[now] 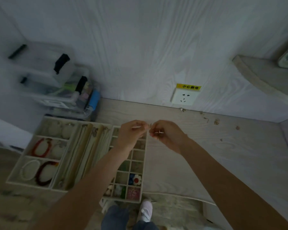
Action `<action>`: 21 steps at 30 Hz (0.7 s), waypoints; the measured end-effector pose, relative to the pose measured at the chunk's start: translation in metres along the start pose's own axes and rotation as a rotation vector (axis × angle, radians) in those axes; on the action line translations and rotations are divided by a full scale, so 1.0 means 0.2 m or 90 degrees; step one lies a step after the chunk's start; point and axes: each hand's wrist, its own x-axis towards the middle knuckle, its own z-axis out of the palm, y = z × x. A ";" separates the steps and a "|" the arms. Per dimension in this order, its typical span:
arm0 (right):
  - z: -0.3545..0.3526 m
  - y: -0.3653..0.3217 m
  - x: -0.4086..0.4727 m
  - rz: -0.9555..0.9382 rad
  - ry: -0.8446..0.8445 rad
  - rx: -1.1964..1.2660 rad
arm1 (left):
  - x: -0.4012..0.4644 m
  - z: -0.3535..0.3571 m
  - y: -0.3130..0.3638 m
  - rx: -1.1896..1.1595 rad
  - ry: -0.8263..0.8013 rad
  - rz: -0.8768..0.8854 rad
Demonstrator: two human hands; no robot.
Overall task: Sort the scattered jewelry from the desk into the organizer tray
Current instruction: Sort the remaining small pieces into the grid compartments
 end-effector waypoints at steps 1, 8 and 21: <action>0.03 0.01 0.00 -0.009 -0.034 -0.029 | -0.01 -0.03 0.00 -0.021 0.002 -0.013; 0.26 0.09 -0.02 -0.063 -0.139 -0.093 | -0.12 -0.29 -0.03 -0.061 0.053 -0.025; 0.49 0.22 0.02 -0.041 -0.114 -0.137 | -0.19 -0.54 -0.10 -0.028 0.100 0.045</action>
